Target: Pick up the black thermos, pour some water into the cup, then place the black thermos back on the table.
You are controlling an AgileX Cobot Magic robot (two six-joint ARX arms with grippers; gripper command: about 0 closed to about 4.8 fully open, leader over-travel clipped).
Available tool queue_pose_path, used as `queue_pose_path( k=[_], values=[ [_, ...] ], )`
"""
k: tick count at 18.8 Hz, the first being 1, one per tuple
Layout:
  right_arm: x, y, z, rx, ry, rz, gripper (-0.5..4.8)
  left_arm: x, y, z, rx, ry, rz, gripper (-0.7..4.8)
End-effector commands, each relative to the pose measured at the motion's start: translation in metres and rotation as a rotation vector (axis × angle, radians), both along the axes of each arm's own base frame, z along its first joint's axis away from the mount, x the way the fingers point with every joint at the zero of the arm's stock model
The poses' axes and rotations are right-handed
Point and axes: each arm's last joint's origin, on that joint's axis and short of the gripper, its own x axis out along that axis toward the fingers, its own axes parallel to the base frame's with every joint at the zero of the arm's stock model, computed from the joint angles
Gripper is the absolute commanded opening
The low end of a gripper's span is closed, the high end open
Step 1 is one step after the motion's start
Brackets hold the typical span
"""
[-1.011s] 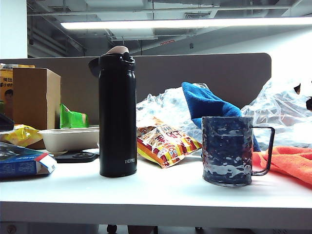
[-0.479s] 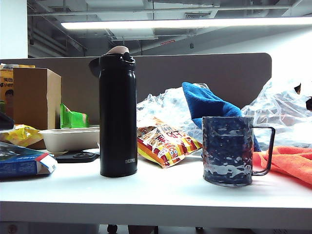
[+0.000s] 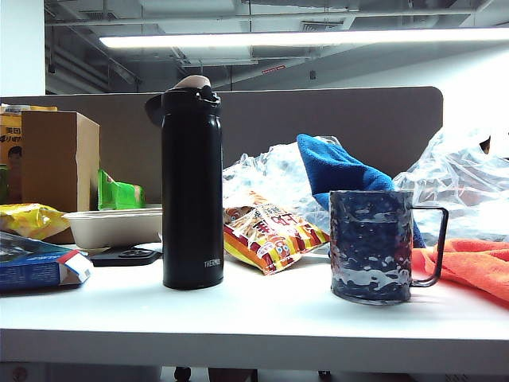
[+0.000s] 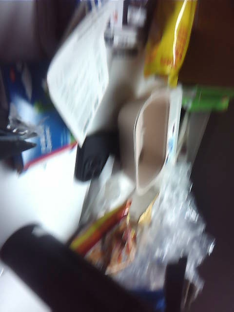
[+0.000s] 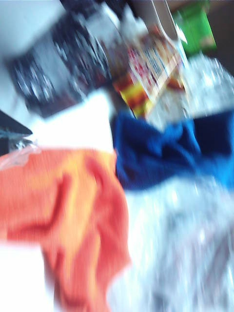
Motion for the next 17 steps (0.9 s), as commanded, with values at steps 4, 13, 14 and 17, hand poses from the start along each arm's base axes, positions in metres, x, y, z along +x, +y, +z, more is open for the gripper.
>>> queue_pose_path(
  k=[4,13,14,17],
  values=[
    [0.003,-0.016,-0.001,-0.003,0.001,-0.171,0.0,0.001,0.012,0.002,0.0,-0.014,0.13,-0.05],
    [0.004,-0.017,0.004,-0.113,-0.073,-0.167,0.0,0.001,0.012,0.002,0.0,-0.014,0.13,-0.05],
    [0.004,-0.017,0.006,-0.156,-0.109,-0.166,0.0,0.001,0.012,0.002,0.0,-0.014,0.13,-0.05],
    [0.005,-0.018,0.011,-0.159,-0.156,-0.199,0.0,0.001,0.012,0.002,0.0,-0.014,0.13,-0.05]
  ],
)
